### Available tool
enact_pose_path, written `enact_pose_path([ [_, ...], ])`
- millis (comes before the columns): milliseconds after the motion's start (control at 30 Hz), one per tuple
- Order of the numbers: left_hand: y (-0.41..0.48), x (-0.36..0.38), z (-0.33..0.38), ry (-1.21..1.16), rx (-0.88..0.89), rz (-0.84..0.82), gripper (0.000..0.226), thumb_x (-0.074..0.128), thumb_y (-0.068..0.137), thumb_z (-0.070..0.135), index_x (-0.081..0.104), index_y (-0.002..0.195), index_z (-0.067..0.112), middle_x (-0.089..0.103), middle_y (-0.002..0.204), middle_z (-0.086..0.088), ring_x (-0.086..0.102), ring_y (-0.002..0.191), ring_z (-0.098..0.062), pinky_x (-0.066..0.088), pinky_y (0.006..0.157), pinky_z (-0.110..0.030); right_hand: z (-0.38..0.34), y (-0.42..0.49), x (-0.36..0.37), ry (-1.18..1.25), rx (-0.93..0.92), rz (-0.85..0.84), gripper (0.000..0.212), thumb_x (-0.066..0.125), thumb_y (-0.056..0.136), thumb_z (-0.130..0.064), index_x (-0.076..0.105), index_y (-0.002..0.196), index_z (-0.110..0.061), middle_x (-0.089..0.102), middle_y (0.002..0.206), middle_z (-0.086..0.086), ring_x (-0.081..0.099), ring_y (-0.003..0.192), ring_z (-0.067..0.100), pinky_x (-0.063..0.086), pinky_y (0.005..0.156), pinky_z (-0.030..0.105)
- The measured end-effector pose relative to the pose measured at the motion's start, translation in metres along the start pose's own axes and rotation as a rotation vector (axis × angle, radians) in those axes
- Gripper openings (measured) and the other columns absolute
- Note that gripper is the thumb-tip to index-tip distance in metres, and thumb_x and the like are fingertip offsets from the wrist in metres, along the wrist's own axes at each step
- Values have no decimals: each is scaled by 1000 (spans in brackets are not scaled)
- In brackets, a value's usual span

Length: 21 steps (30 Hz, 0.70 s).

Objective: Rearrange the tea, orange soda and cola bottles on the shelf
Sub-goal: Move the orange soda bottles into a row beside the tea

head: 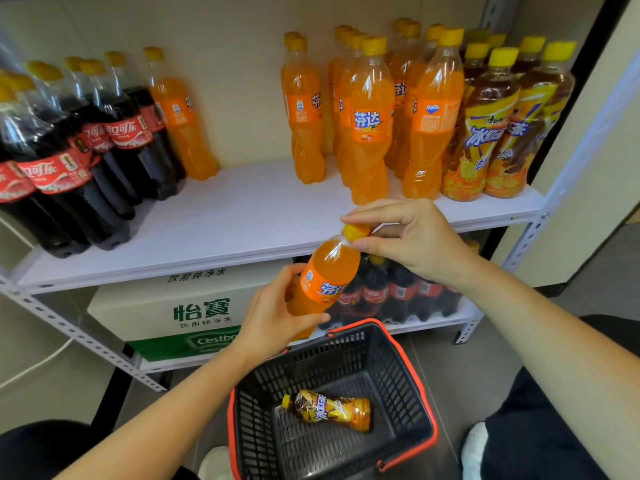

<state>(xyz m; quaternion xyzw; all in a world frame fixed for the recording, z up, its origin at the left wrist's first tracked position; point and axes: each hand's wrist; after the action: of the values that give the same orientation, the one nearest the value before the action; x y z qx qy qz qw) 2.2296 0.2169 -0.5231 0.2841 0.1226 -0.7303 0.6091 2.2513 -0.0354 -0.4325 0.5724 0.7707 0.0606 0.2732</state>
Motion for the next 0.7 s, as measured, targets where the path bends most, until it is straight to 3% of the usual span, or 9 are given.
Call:
enact_pose_path([
  [100, -4, 1, -2, 44, 12, -10, 77, 93, 66, 39, 53, 132, 34, 70, 119, 14, 67, 107, -12, 56, 92, -49, -2, -6, -1, 14, -37, -6, 32, 79, 84, -7, 74, 112, -21, 75, 113, -2, 71, 107, 12, 60, 91, 33],
  [267, -5, 2, 4, 149, 13, -14, 81, 79, 62, 66, 46, 133, 44, 69, 120, 14, 66, 108, -15, 56, 91, -47, -6, -8, -9, 21, -16, 14, 20, 75, 88, -3, 78, 101, -17, 77, 110, 3, 72, 107, 18, 60, 92, 47],
  [367, -4, 2, 5, 177, 3, -7, 81, 80, 62, 66, 44, 132, 47, 69, 118, 16, 66, 107, -14, 56, 91, -46, -9, -8, -13, -4, -8, -20, 21, 70, 91, 3, 78, 101, -14, 75, 115, 5, 71, 106, 28, 59, 91, 53],
  [467, -3, 2, 4, 197, 13, -23, 81, 80, 63, 66, 43, 132, 48, 69, 118, 16, 67, 106, -13, 56, 91, -46, -13, -7, -16, -85, 4, -97, 28, 67, 93, 4, 77, 108, -18, 71, 115, 1, 67, 102, 24, 58, 86, 48],
  [567, -4, 3, 4, 248, 35, -47, 82, 73, 60, 75, 42, 132, 49, 69, 115, 18, 68, 103, -12, 58, 86, -43, -15, -8, -13, -197, 19, -191, 34, 65, 88, 6, 79, 106, -20, 61, 107, 0, 60, 84, 15, 54, 74, 35],
  [633, -5, 4, 5, 280, 55, -55, 85, 69, 60, 79, 41, 133, 48, 69, 114, 20, 68, 102, -11, 57, 83, -39, -14, -8, -10, -223, 17, -192, 31, 69, 83, 4, 80, 101, -19, 60, 104, -1, 58, 78, 20, 51, 70, 36],
  [700, -5, 5, 6, 266, 42, -71, 85, 69, 60, 80, 40, 134, 49, 68, 117, 20, 68, 105, -10, 58, 86, -41, -12, -7, -12, -171, 7, -138, 23, 76, 84, 0, 80, 100, -16, 65, 103, 0, 63, 85, 22, 54, 72, 39],
])
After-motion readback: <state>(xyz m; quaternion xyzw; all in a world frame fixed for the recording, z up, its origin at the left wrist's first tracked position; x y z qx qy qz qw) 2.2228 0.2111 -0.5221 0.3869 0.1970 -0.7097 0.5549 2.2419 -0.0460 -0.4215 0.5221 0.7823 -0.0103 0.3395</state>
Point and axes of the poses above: each hand's wrist, its own y-axis towards the middle knuckle, its own x-axis out of the palm, z = x × y
